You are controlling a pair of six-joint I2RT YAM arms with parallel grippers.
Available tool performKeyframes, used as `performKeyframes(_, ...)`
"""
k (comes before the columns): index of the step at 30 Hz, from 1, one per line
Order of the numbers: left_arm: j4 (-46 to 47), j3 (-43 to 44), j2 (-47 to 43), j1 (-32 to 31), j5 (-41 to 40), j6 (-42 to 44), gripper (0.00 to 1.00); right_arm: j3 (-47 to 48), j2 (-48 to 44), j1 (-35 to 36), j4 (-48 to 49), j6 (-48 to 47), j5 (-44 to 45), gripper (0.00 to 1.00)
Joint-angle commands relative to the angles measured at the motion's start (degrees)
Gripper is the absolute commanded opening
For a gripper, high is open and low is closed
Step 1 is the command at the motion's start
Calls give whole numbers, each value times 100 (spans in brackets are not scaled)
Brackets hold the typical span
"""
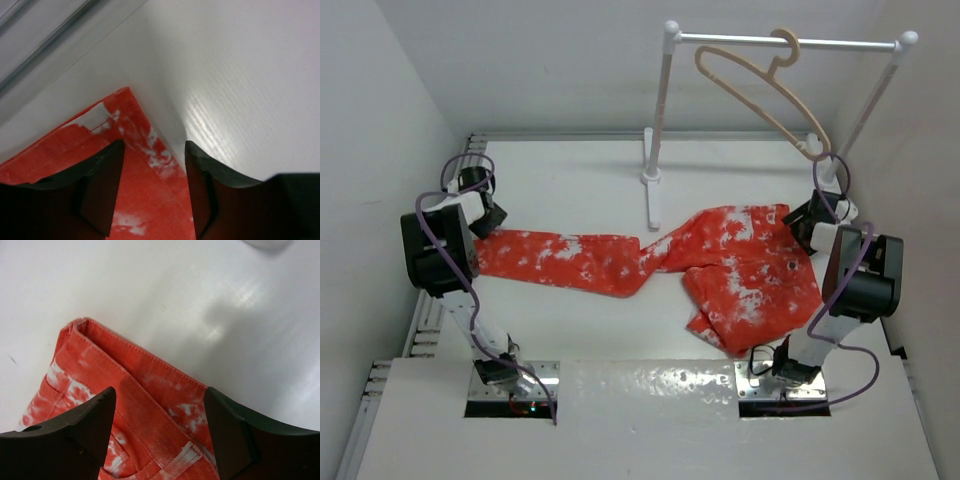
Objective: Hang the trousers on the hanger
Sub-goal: Flatten out the trousers at the center of the board.
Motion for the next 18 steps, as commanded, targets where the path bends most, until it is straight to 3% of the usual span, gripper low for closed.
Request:
performKeyframes(1, 293, 150, 166, 0, 0, -147, 44, 362, 500, -41, 55, -83, -29, 71)
performKeyframes(4, 451, 105, 342, 44, 333, -244, 32, 467, 781, -41, 168, -145, -275, 72)
performKeyframes(5, 512, 114, 360, 44, 369, -244, 22, 537, 887, -41, 135, -198, -441, 72)
performKeyframes(7, 522, 210, 473, 44, 387, -244, 12, 783, 1168, -41, -84, -277, -899, 72)
performKeyframes(8, 470, 324, 535, 44, 405, -244, 0, 845, 1247, -41, -207, -321, -926, 72)
performKeyframes(11, 390, 526, 720, 53, 370, -236, 0, 443, 1012, -41, 53, -251, -593, 69)
performKeyframes(14, 548, 702, 799, 53, 396, -323, 0, 213, 677, -41, 153, -155, -662, 49)
performKeyframes(15, 600, 860, 817, 53, 518, -419, 0, 248, 642, -41, -39, -6, -663, 28)
performKeyframes(18, 584, 1536, 1071, 53, 607, -464, 0, -6, 239, -41, -77, 92, -646, 6)
